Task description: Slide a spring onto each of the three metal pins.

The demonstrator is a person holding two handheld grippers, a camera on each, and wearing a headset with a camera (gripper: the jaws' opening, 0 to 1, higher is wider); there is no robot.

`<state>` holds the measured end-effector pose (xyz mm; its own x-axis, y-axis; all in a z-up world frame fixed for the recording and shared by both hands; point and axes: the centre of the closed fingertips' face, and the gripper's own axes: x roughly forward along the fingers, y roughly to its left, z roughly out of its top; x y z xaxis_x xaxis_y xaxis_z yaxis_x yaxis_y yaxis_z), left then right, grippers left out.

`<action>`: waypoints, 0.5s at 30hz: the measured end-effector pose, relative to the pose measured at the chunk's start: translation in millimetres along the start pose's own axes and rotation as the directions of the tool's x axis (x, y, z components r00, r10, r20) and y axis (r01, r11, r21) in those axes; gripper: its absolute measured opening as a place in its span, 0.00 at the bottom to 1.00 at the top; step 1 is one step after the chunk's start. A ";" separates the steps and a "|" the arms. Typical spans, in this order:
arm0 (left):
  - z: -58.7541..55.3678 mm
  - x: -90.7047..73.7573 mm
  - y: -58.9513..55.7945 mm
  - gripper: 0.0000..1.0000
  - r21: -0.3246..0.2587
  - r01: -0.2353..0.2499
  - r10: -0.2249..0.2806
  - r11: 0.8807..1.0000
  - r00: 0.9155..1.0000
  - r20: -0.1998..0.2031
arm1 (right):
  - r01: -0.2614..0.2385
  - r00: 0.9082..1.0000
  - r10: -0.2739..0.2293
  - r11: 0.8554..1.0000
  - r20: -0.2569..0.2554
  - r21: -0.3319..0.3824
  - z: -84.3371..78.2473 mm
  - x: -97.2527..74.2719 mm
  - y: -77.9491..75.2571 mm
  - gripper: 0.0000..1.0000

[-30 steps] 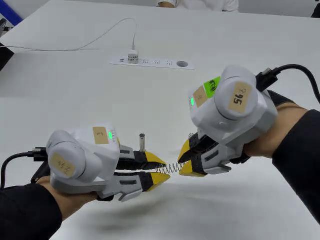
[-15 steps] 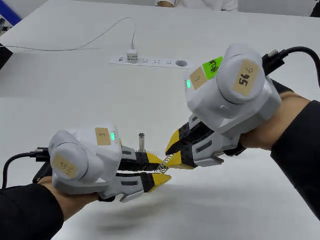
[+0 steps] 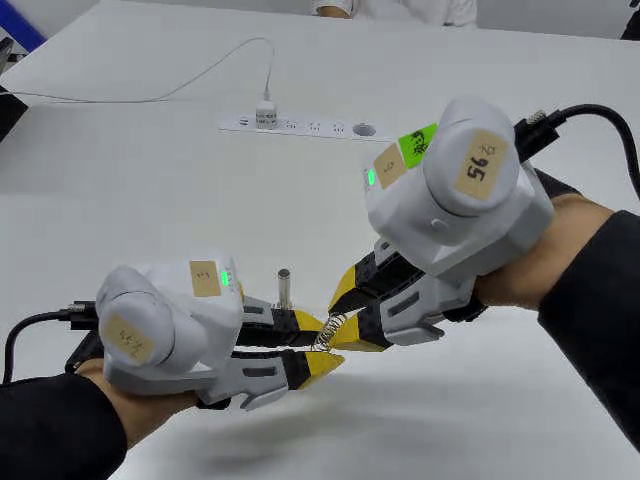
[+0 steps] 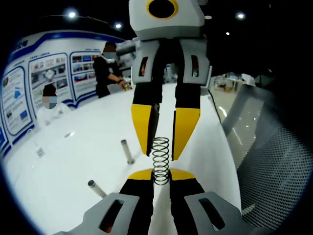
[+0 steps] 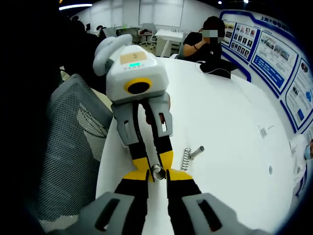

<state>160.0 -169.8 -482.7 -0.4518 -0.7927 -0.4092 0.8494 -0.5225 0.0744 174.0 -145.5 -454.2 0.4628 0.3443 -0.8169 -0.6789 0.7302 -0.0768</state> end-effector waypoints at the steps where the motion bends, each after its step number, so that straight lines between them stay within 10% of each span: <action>1: 0.7 0.0 0.1 0.11 0.000 0.000 0.000 1.000 1.000 0.002 | 0.003 1.000 -0.003 1.000 0.001 0.001 0.0 0.2 -0.4 0.15; 15: 0.2 -0.3 2.4 0.19 -0.014 -0.016 0.016 1.000 1.000 0.000 | 0.004 1.000 -0.004 1.000 0.009 0.023 1.2 0.7 -3.9 0.12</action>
<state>162.1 -170.8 -482.2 -0.4385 -0.8010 -0.4076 0.8600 -0.5056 0.0683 177.7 -147.4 -453.8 0.4707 0.3464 -0.8115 -0.6638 0.7449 -0.0671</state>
